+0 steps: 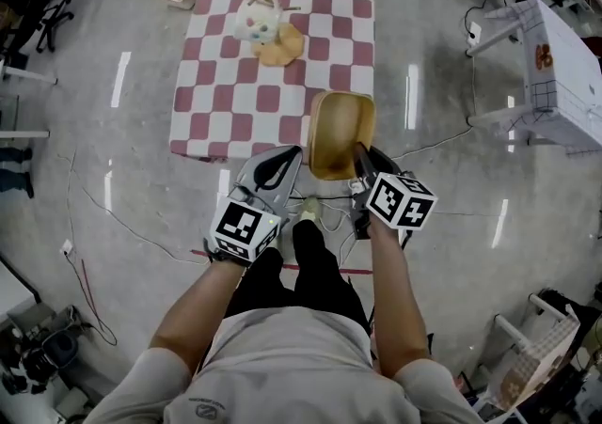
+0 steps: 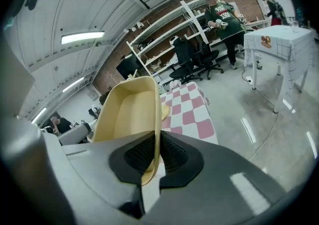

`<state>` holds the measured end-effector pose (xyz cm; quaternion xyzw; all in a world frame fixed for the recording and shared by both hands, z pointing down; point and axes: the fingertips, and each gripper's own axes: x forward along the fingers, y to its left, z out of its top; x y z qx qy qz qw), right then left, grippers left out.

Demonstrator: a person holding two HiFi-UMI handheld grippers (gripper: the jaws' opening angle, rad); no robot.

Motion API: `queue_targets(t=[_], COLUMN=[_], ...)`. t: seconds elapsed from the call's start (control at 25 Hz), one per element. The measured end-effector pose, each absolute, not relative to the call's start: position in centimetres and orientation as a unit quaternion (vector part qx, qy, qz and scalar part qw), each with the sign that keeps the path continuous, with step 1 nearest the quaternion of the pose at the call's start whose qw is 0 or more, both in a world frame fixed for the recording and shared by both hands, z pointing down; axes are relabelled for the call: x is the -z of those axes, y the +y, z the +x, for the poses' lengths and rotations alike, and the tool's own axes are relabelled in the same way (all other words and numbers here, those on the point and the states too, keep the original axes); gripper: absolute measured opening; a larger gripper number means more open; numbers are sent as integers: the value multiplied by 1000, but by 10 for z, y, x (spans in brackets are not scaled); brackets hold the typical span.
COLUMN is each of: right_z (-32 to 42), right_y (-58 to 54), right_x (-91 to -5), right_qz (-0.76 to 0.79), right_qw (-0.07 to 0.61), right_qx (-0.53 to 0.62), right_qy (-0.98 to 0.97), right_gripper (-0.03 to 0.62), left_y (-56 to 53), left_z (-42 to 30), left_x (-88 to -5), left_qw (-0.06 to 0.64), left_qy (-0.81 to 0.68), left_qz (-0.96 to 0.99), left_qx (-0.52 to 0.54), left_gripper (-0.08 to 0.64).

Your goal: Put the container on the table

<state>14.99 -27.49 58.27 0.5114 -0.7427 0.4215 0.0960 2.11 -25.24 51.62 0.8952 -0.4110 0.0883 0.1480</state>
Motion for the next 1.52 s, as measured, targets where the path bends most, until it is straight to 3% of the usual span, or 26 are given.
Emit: queue_targets(t=[0.88,1.52], right_z=[160,162], right_y=[-309,-315], right_x=[-746,-781], right_qz=[510,513], right_qw=[179,231], right_qx=[-485,-485], right_qy=[-687,-670], right_gripper=[28,32], left_y=[-292,-298], left_z=[44,39], left_x=[-620,-638], left_qw=[206,224], left_qy=[-415,-416], left_qz=[877,871], left_qx=[-126,-132], left_gripper=[6,6])
